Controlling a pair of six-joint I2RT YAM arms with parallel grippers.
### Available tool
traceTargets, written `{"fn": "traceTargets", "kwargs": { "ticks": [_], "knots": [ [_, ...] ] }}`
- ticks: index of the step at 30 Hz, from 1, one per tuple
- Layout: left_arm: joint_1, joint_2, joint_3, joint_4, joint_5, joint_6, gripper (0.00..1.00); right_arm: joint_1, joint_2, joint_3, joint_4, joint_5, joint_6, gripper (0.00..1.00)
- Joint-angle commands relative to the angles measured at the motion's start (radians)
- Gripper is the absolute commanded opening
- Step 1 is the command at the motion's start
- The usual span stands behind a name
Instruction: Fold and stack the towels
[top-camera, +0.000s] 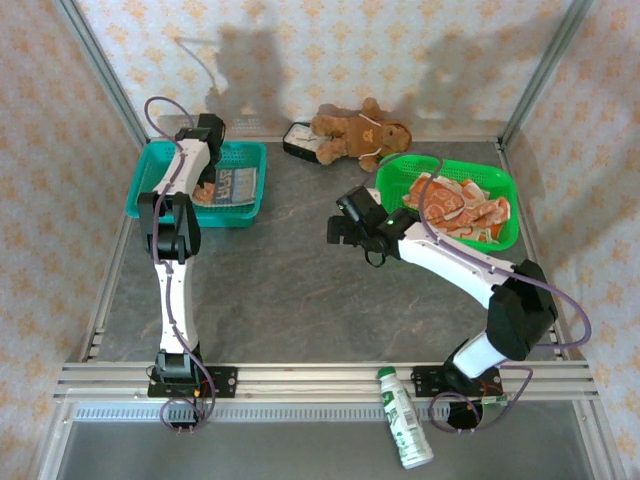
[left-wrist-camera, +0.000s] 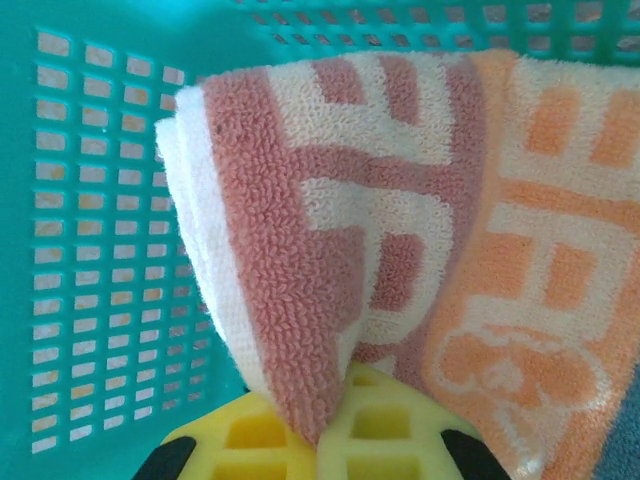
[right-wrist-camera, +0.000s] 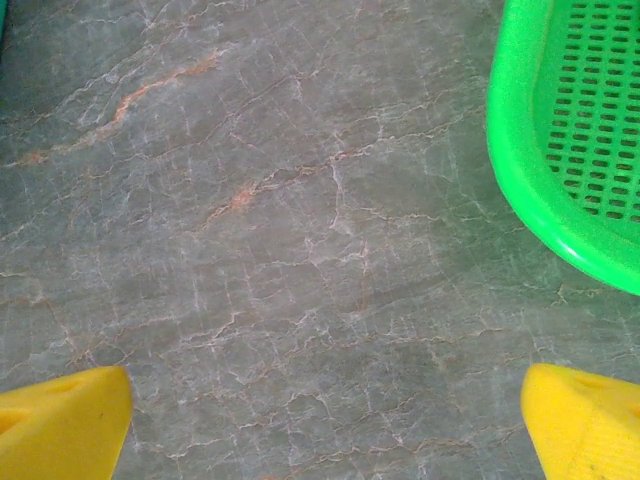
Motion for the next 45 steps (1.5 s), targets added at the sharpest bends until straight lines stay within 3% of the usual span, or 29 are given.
{"fn": "traceTargets", "kwargs": {
  "ticks": [1, 2, 3, 4, 5, 7, 14, 20, 24, 29, 34, 41, 45],
  "knots": [
    [0.011, 0.026, 0.07, 0.016, -0.107, 0.019, 0.31, -0.007, 0.011, 0.027, -0.029, -0.004, -0.01, 0.99],
    [0.011, 0.027, 0.081, 0.019, -0.123, 0.018, 0.31, -0.007, 0.011, 0.026, -0.029, -0.007, -0.008, 0.99],
    [0.01, 0.025, 0.094, 0.024, -0.135, 0.017, 0.44, -0.007, 0.009, 0.024, -0.031, -0.009, -0.007, 0.99],
    [0.01, 0.023, 0.11, 0.024, -0.139, 0.014, 0.66, -0.007, 0.008, 0.023, -0.032, -0.012, -0.006, 0.99],
    [0.01, 0.017, 0.12, 0.025, -0.14, 0.006, 0.8, -0.007, 0.006, 0.022, -0.03, -0.013, -0.005, 0.99],
    [0.009, 0.001, 0.132, 0.024, -0.122, 0.003, 0.99, -0.007, 0.0, 0.017, -0.029, -0.013, -0.005, 0.99],
    [-0.009, -0.091, 0.126, -0.025, 0.005, -0.064, 1.0, -0.013, -0.01, 0.007, -0.017, -0.002, -0.006, 0.99],
    [-0.068, -0.244, 0.019, -0.024, 0.132, -0.136, 1.0, -0.061, -0.02, 0.023, -0.014, 0.04, -0.006, 0.99],
    [-0.12, -0.383, -0.121, 0.009, 0.237, -0.199, 1.0, -0.163, -0.006, 0.043, -0.028, 0.058, 0.013, 0.99],
    [-0.197, -0.573, -0.357, 0.09, 0.301, -0.252, 1.0, -0.297, 0.055, 0.11, -0.094, 0.195, 0.02, 1.0],
    [-0.249, -0.696, -0.503, 0.089, 0.358, -0.322, 1.0, -0.455, 0.149, 0.171, -0.095, 0.173, 0.017, 1.0],
    [-0.259, -0.874, -0.695, 0.142, 0.477, -0.407, 1.0, -0.592, 0.364, 0.316, -0.143, 0.158, 0.013, 0.86],
    [-0.278, -0.936, -0.725, 0.104, 0.473, -0.422, 1.0, -0.636, 0.451, 0.355, -0.167, 0.139, 0.031, 0.78]
  ]
}}
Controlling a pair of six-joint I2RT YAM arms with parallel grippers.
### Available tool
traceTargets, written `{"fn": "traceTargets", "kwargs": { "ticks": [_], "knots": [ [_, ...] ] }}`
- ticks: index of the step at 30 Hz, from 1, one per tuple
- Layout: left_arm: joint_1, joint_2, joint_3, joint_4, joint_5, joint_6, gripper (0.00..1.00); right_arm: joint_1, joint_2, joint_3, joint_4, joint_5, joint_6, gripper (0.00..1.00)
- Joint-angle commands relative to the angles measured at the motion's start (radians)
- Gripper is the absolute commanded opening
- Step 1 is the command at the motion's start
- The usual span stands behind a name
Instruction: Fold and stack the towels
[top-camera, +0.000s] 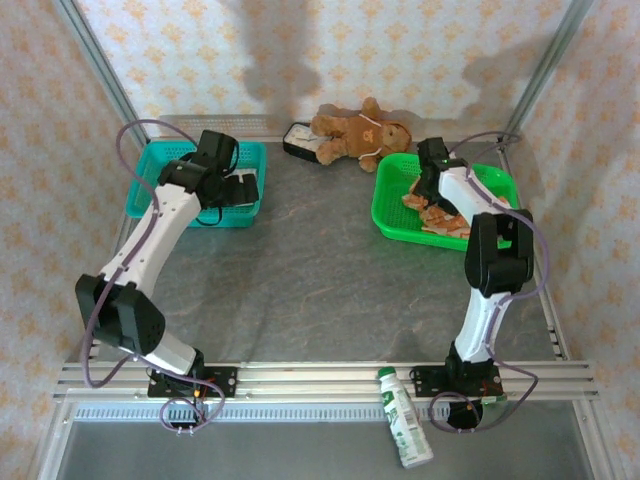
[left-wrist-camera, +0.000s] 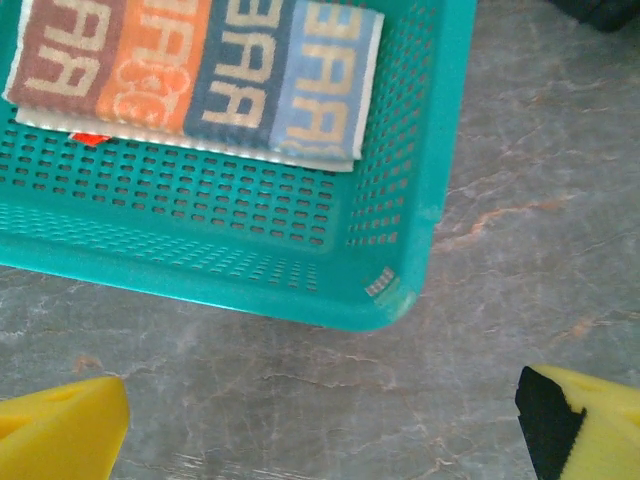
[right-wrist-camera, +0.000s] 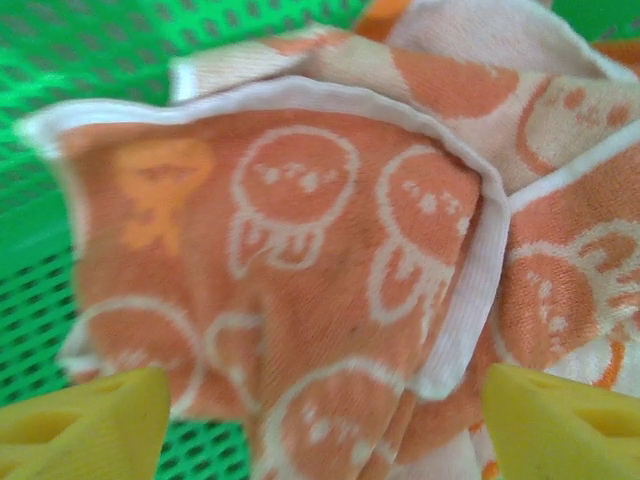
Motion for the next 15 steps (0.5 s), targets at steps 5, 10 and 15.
{"fn": "traceTargets", "kwargs": {
  "ticks": [5, 10, 15],
  "knots": [
    [-0.025, -0.113, -0.078, -0.002, 0.042, -0.06, 1.0, -0.033, 0.074, 0.037, -0.048, -0.026, 0.002, 0.49],
    [-0.026, -0.14, -0.095, -0.003, 0.04, -0.066, 1.0, -0.033, -0.023, -0.011, -0.023, -0.018, 0.006, 0.04],
    [-0.027, -0.137, -0.081, 0.013, 0.052, -0.072, 1.0, -0.02, -0.19, -0.027, -0.04, 0.021, -0.018, 0.0]
  ]
}}
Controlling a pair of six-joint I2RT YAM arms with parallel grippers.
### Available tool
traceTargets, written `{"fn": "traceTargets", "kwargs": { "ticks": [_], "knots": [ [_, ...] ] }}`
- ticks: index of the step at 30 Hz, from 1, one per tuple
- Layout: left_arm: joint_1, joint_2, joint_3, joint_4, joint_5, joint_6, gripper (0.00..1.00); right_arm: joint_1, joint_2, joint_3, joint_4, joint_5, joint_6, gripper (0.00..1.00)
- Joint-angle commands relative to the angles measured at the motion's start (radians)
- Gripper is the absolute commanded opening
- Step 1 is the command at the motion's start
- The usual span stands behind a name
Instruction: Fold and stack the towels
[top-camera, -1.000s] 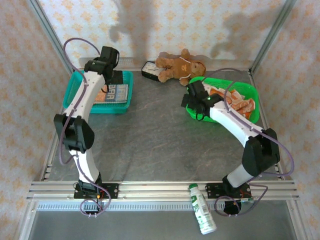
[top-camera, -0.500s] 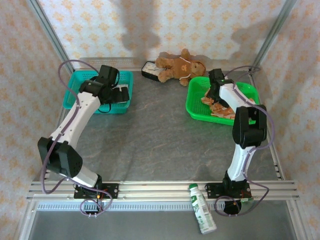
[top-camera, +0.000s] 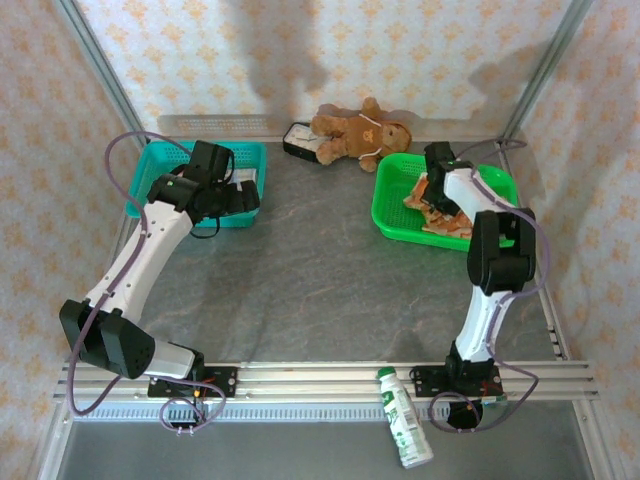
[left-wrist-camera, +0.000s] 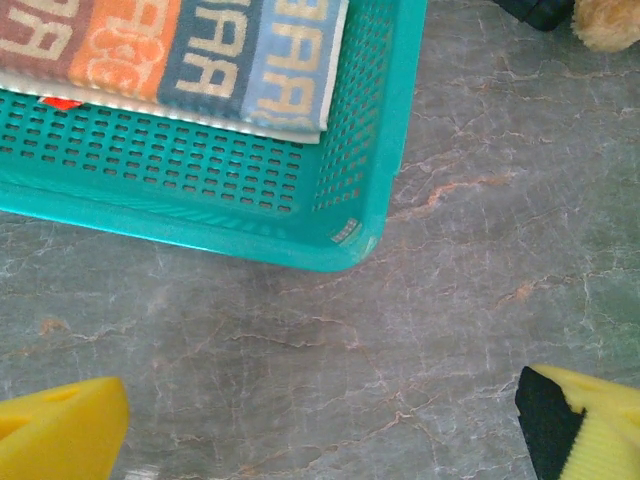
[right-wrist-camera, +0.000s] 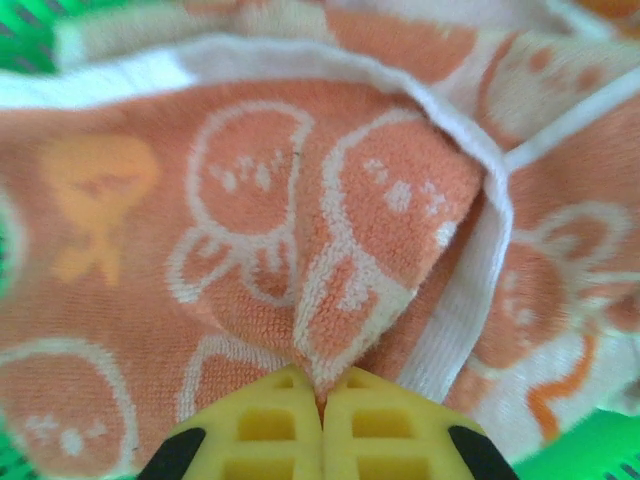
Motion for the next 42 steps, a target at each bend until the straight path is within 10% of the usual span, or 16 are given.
{"fn": "traceTargets", "kwargs": {
  "ticks": [1, 13, 31, 42],
  "knots": [
    [-0.006, -0.02, 0.001, 0.02, 0.01, -0.021, 1.0, 0.017, -0.173, 0.008, -0.026, 0.059, -0.02, 0.0],
    [-0.015, 0.015, -0.005, 0.091, 0.056, -0.023, 1.0, 0.167, -0.417, 0.253, -0.122, -0.02, -0.121, 0.0],
    [-0.015, -0.073, 0.0, 0.095, 0.045, 0.021, 1.0, 0.685, -0.386, 0.744, -0.222, -0.032, -0.254, 0.0],
    [-0.016, -0.171, -0.01, 0.081, -0.001, 0.038, 1.0, 0.816, -0.413, 0.595, -0.176, -0.014, -0.183, 0.0]
  ]
}}
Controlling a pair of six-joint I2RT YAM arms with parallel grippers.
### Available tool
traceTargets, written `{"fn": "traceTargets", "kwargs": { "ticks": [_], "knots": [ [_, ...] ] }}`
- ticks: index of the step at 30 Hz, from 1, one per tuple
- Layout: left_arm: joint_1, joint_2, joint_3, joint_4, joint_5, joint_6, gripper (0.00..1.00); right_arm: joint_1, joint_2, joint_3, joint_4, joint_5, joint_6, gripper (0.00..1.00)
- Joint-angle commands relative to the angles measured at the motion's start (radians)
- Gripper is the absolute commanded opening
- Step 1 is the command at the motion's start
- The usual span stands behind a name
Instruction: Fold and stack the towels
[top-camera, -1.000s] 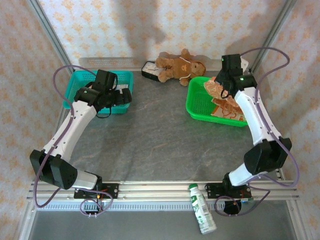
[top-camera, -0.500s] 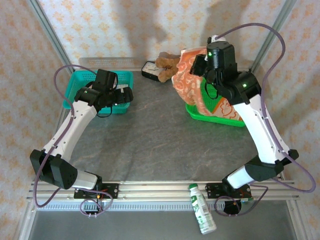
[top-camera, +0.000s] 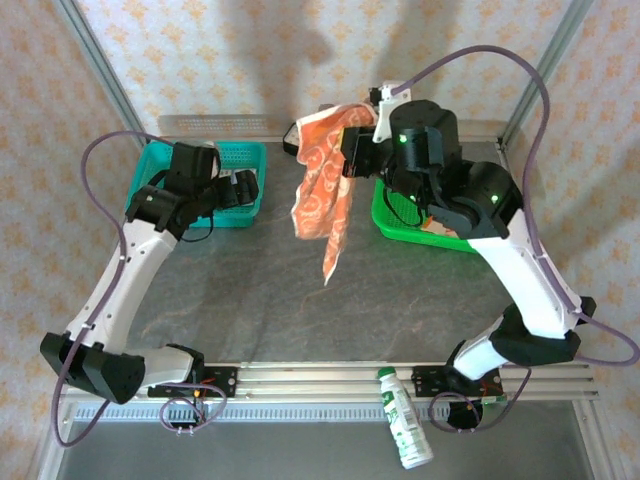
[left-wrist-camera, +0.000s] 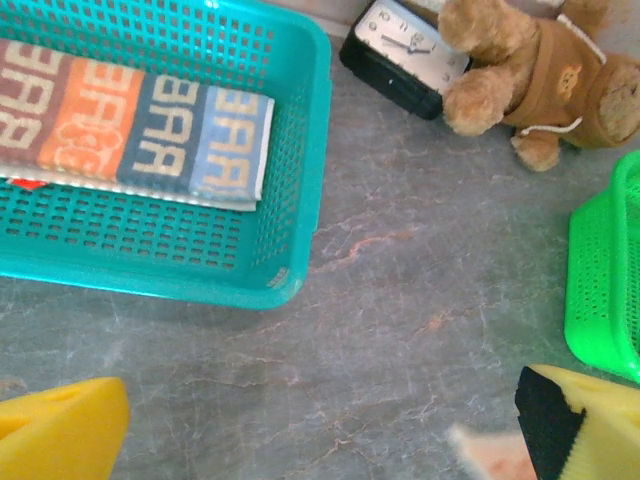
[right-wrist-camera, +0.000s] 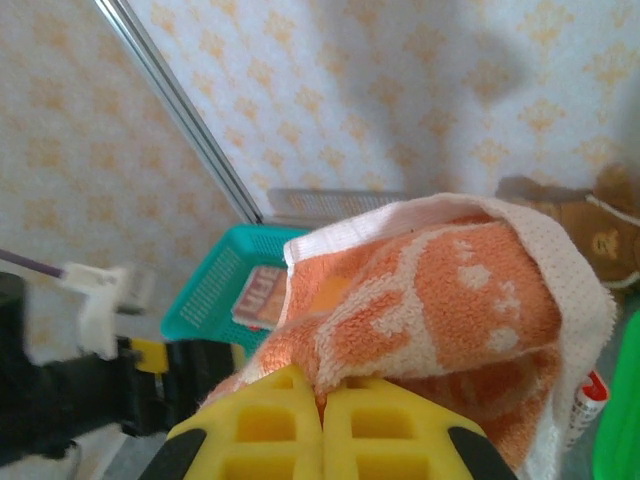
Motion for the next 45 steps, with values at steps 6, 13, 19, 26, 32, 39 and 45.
{"fn": "traceTargets", "kwargs": {
  "ticks": [6, 13, 19, 26, 32, 39, 45],
  "knots": [
    [-0.005, -0.034, -0.019, -0.044, -0.072, 0.045, 1.0, -0.108, 0.09, -0.194, 0.148, -0.082, 0.034, 0.0],
    [-0.005, -0.037, -0.078, -0.065, -0.06, 0.044, 1.0, -0.319, 0.418, -0.147, 0.226, -0.25, 0.01, 0.04],
    [-0.007, -0.046, -0.16, -0.042, 0.007, -0.02, 1.0, -0.4, 0.678, 0.113, 0.087, -0.269, -0.03, 0.59],
    [-0.06, -0.068, -0.324, 0.053, 0.081, -0.118, 0.85, -0.386, 0.536, -0.098, 0.144, -0.287, 0.01, 0.61],
    [-0.195, -0.046, -0.485, 0.174, 0.083, -0.207, 0.71, -0.309, 0.269, -0.491, 0.25, -0.236, 0.062, 0.61],
    [-0.363, 0.049, -0.652, 0.389, 0.094, -0.272, 0.56, -0.178, 0.012, -0.874, 0.303, -0.177, 0.18, 0.59],
    [-0.432, 0.172, -0.663, 0.528, 0.094, -0.271, 0.46, -0.065, -0.097, -1.113, 0.351, -0.162, 0.312, 0.58]
  ]
}}
